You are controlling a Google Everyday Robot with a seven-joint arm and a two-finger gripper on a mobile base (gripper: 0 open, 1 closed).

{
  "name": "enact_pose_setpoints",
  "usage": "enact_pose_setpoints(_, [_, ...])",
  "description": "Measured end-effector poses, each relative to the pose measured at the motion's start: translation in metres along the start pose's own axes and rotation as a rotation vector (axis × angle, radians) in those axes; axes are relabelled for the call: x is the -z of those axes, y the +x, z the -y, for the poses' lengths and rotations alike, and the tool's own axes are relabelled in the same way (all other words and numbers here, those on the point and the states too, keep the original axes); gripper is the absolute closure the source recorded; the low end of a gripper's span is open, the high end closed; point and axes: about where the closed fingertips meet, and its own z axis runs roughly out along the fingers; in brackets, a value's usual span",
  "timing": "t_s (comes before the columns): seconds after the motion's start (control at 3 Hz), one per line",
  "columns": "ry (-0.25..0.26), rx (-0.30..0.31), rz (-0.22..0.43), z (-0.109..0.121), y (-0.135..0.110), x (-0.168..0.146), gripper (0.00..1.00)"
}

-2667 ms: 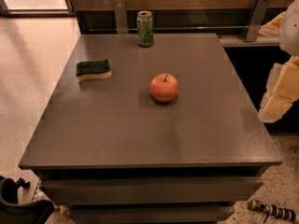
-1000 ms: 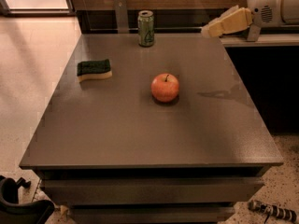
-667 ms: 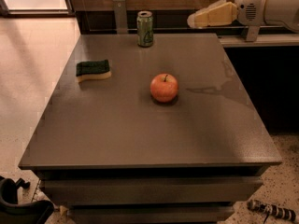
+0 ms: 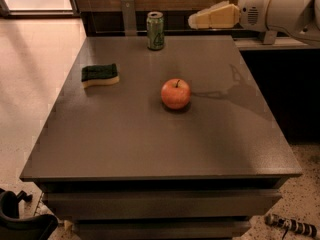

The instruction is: Pick green can

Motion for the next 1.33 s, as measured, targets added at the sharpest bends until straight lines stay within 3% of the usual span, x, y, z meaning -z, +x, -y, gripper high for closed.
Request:
enact_pose_setpoints(0.33, [-0.001, -0.024, -0.024, -0.001, 0.013, -0.019, 0.00])
enact_pose_setpoints(0.67, [0.008, -0.067, -0.058, 0.000, 0.041, -0.062, 0.00])
enact_pose_setpoints(1.33, [0.020, -0.153, -0.008, 0.003, 0.075, -0.148, 0.00])
